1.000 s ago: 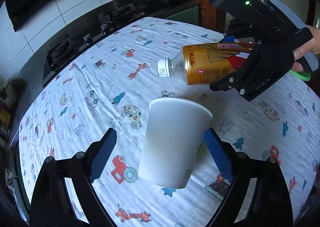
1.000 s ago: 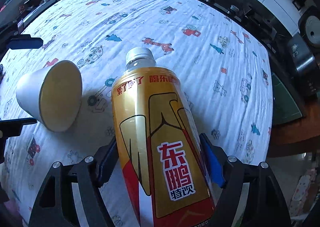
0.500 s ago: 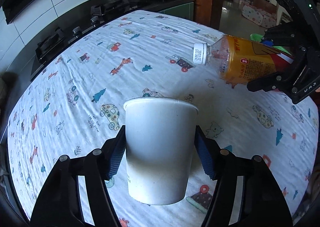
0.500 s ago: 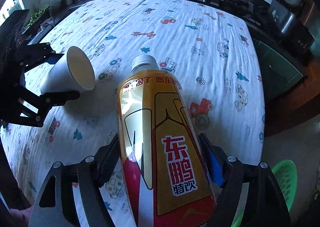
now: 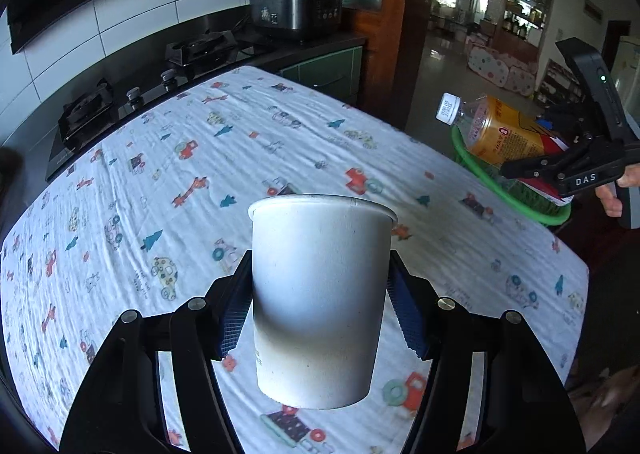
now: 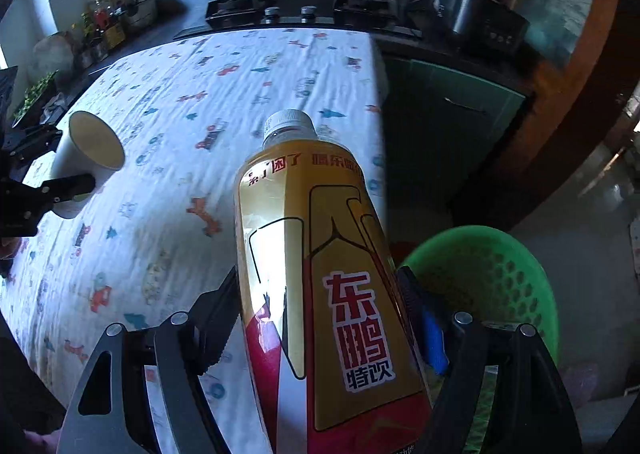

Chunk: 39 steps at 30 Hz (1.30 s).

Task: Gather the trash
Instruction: 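Carry the bottle and paper cup over the green basket and release them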

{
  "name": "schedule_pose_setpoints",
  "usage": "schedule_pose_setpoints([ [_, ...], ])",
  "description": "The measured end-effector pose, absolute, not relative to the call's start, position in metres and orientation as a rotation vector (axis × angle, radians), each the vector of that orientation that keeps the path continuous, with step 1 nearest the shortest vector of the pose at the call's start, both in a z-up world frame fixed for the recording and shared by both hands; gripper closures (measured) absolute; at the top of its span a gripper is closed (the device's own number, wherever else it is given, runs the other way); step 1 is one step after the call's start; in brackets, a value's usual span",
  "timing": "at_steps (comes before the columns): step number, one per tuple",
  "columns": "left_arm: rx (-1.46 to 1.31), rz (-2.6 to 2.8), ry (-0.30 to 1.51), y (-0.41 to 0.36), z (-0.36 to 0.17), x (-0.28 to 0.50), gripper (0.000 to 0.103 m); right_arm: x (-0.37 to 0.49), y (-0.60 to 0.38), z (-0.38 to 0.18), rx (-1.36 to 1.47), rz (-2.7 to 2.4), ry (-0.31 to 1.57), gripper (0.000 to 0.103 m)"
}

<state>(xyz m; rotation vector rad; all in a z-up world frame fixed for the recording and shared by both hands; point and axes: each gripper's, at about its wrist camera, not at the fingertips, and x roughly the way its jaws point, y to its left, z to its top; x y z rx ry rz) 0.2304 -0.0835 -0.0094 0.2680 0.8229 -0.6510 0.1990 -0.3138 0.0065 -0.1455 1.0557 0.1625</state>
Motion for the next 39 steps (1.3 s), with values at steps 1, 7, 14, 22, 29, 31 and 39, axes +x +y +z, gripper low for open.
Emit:
schedule_pose_setpoints([
  [1,0.267,-0.660,0.820,-0.092,-0.007,0.229,0.040,0.197,-0.324,0.007,-0.152,0.136,1.051,0.030],
  [7,0.247,-0.717,0.804,-0.137,0.004,0.224,0.040,0.184,-0.383,0.001,-0.164,0.003,1.041,0.030],
  [14,0.243,-0.789,0.789,-0.197,0.015,0.214,0.040,0.176,-0.438,-0.021,-0.114,-0.110,1.039,0.028],
  [22,0.258,-0.851,0.804,-0.259,0.012,0.207,0.040,0.151,-0.474,-0.019,-0.038,-0.154,0.987,0.023],
  [29,0.263,-0.887,0.845,-0.310,-0.001,0.207,0.040,0.116,-0.489,-0.005,-0.011,-0.171,0.962,0.023],
  [31,0.271,-0.894,0.855,-0.323,-0.005,0.205,0.040,0.104,-0.492,0.000,-0.010,-0.179,0.945,0.023],
  [39,0.309,-0.902,0.894,-0.361,-0.021,0.199,0.040,0.079,-0.492,0.012,-0.021,-0.180,0.928,0.022],
])
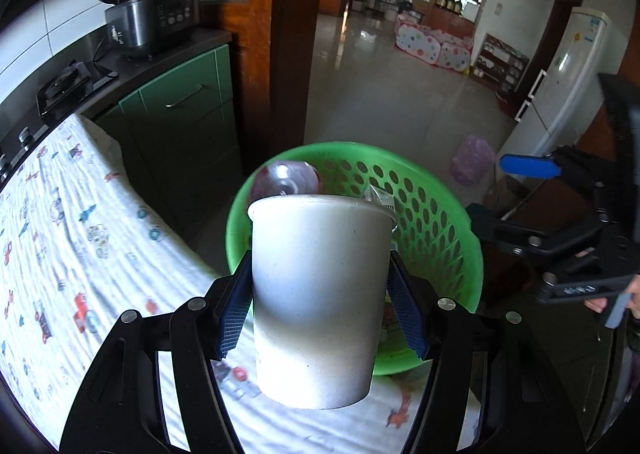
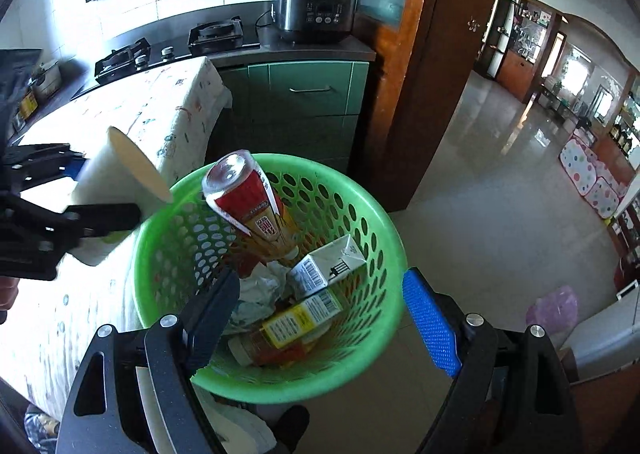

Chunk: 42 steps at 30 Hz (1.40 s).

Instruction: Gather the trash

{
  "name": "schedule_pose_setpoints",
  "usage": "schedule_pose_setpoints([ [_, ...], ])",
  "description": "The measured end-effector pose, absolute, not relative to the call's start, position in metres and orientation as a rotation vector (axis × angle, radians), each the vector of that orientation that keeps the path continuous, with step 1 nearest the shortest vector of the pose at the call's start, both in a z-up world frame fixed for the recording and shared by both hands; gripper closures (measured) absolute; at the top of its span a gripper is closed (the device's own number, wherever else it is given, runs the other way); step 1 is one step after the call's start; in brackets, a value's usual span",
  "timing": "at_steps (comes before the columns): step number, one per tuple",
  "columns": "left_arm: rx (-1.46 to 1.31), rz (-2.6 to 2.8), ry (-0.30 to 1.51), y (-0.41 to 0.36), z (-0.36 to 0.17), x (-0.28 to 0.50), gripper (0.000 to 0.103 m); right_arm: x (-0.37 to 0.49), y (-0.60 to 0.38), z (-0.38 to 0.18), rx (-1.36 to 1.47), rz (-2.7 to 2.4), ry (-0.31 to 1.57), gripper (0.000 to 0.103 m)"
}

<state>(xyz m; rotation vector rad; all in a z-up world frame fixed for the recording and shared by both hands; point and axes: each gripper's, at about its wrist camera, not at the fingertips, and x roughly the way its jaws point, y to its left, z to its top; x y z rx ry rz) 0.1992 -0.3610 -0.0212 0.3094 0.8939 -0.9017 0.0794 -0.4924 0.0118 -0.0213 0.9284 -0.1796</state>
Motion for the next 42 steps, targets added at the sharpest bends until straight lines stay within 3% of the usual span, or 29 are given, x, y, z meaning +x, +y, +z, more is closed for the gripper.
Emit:
schedule_pose_setpoints([
  [14,0.317,-0.895,0.922,-0.378,-0.031,0.191,0.026,0.055,-0.494,0.016,-0.004,-0.189,0.907,0.022],
  [33,0.280,-0.699,0.789,-0.290,0.011,0.152,0.007,0.020,-0.434,0.035,0.073,-0.163,0.858,0.013],
  [42,0.251,-0.618,0.740,-0.245,0.028,0.132,0.007,0.004,-0.400,0.044,0.106,-0.165,0.849,0.011],
])
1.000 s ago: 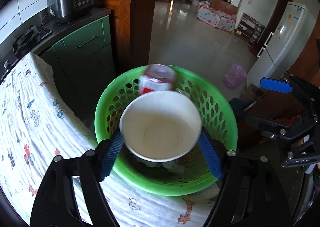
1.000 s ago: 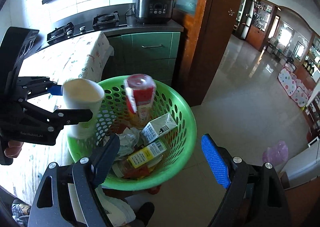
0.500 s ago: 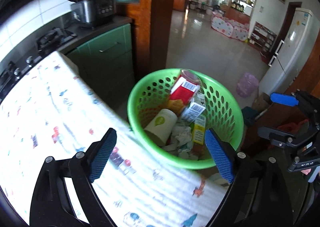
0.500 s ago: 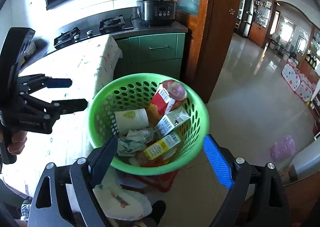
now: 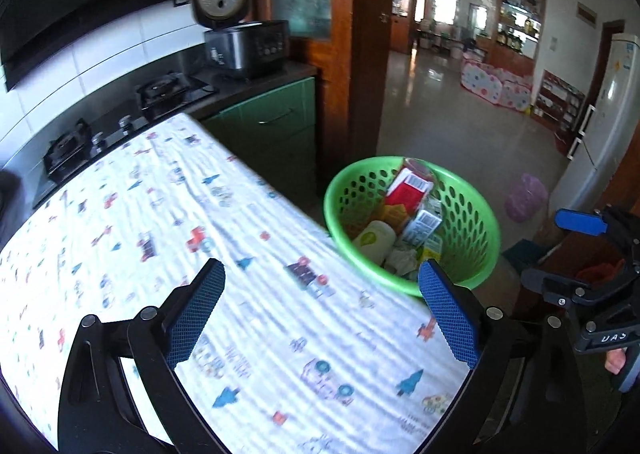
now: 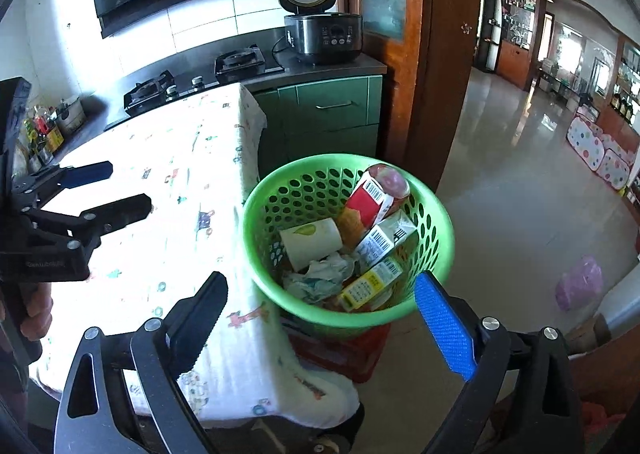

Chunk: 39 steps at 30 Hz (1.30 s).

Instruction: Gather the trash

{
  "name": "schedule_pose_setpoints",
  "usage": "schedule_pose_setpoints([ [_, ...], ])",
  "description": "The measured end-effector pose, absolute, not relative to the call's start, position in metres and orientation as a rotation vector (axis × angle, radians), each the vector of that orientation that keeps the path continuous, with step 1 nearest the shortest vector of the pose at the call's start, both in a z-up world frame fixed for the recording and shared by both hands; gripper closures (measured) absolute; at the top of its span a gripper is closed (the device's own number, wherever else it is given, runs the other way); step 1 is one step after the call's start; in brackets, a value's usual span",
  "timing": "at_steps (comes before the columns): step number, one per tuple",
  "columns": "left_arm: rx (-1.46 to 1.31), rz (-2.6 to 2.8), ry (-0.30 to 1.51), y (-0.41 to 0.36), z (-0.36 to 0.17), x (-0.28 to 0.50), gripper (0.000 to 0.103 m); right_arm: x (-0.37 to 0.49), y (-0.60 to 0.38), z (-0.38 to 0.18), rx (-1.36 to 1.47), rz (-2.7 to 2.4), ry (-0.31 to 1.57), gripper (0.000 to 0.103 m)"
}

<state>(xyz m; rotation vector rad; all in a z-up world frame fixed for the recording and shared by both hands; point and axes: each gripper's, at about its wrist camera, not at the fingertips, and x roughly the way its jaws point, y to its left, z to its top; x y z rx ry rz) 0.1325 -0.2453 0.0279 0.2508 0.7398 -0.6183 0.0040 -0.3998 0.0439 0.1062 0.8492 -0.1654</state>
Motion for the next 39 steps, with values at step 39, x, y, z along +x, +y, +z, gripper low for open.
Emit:
schedule_pose_setpoints([
  [39,0.188,-0.350,0.600,-0.137,0.060,0.063,0.005,-0.040,-0.315,0.099,-0.018,-0.073,0.784,0.010],
])
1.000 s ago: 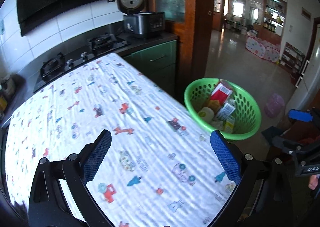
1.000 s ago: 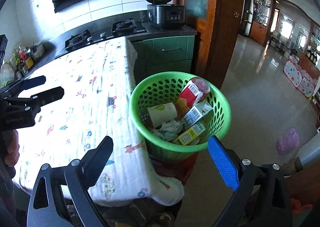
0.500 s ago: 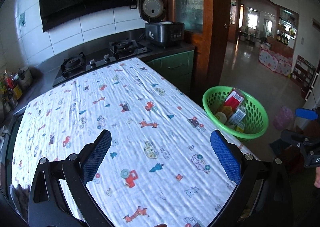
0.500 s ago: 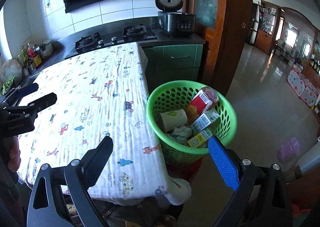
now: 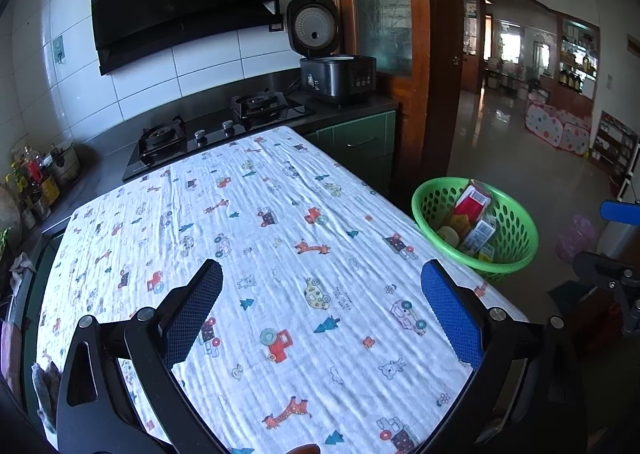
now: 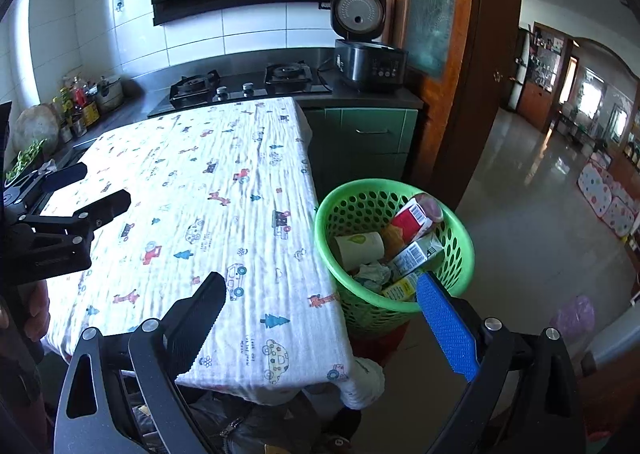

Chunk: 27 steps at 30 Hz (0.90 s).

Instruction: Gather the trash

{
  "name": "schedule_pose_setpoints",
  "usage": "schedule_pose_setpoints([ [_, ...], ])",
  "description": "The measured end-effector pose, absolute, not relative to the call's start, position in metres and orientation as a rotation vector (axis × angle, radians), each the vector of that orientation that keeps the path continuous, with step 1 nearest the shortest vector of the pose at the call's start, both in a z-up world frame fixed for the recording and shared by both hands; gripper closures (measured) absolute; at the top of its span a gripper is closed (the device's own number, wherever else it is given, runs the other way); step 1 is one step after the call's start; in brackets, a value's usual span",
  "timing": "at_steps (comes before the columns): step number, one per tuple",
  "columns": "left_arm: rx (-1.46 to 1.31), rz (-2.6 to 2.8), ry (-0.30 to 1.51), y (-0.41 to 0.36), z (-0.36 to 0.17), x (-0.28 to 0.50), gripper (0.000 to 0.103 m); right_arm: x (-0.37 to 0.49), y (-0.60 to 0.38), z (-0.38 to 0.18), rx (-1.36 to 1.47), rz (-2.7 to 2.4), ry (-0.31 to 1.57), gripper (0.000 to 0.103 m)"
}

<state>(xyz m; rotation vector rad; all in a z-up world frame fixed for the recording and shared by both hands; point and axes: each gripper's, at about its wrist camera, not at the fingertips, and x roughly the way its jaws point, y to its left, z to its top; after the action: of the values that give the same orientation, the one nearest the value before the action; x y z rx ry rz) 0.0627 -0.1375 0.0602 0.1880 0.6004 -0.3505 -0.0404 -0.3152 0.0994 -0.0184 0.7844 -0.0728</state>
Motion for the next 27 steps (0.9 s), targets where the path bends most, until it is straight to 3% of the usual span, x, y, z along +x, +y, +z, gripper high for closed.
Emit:
schedule_pose_setpoints([
  [27,0.186,-0.229,0.551,-0.103,0.074,0.036,0.005,-0.051,-0.287,0.117,0.042,0.043,0.766,0.010],
])
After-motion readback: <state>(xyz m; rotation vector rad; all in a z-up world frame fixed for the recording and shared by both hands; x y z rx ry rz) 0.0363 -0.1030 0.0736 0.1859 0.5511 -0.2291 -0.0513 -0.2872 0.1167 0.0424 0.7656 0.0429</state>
